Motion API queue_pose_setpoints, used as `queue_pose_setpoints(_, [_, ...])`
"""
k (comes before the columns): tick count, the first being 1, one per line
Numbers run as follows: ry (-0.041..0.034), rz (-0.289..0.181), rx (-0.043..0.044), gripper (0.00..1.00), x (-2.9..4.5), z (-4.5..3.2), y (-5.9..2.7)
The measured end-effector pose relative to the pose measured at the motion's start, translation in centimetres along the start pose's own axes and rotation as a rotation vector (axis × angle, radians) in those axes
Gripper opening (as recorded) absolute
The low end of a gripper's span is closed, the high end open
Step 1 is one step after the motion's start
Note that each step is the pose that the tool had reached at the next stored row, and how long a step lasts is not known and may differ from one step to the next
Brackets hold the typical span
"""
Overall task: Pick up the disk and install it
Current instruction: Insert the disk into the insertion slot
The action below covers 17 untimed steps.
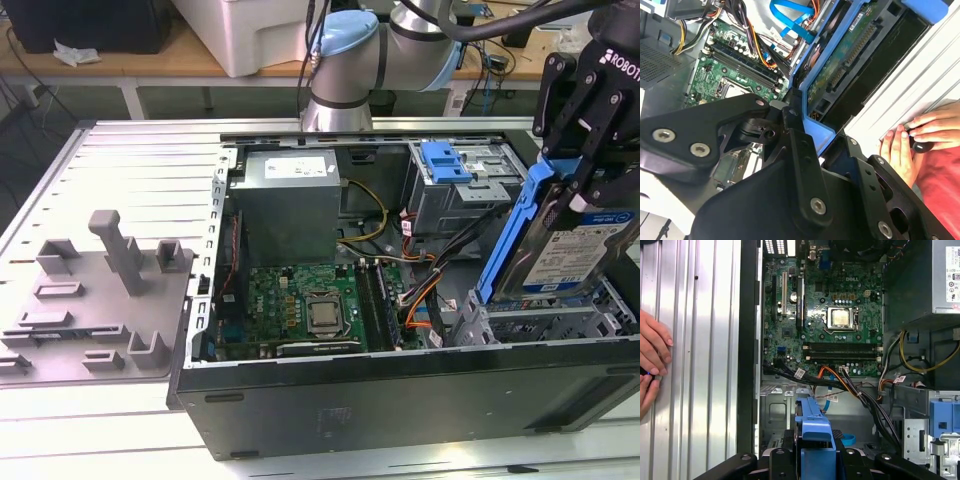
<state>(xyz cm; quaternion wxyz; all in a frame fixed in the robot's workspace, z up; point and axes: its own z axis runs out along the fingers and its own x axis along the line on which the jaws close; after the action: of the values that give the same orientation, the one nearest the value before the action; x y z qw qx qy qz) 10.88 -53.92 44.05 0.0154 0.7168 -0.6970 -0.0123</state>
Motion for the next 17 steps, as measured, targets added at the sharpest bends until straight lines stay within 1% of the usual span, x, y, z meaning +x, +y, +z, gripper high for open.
queue_pose_setpoints(4, [-0.0005, 0.000, 0.0000, 0.37, 0.00, -0.02, 0.00])
queue_pose_setpoints(5, [-0.0021, 0.000, 0.0001, 0.37, 0.00, -0.23, 0.03])
queue_pose_setpoints(6, [-0.0018, 0.000, 0.0000, 0.37, 0.00, -0.48, 0.07])
queue_pose_setpoints(7, [-0.0017, 0.000, 0.0000, 0.37, 0.01, -0.54, 0.07])
queue_pose_setpoints(17, [-0.0028, 0.026, -0.0001, 0.37, 0.47, -0.53, 0.09])
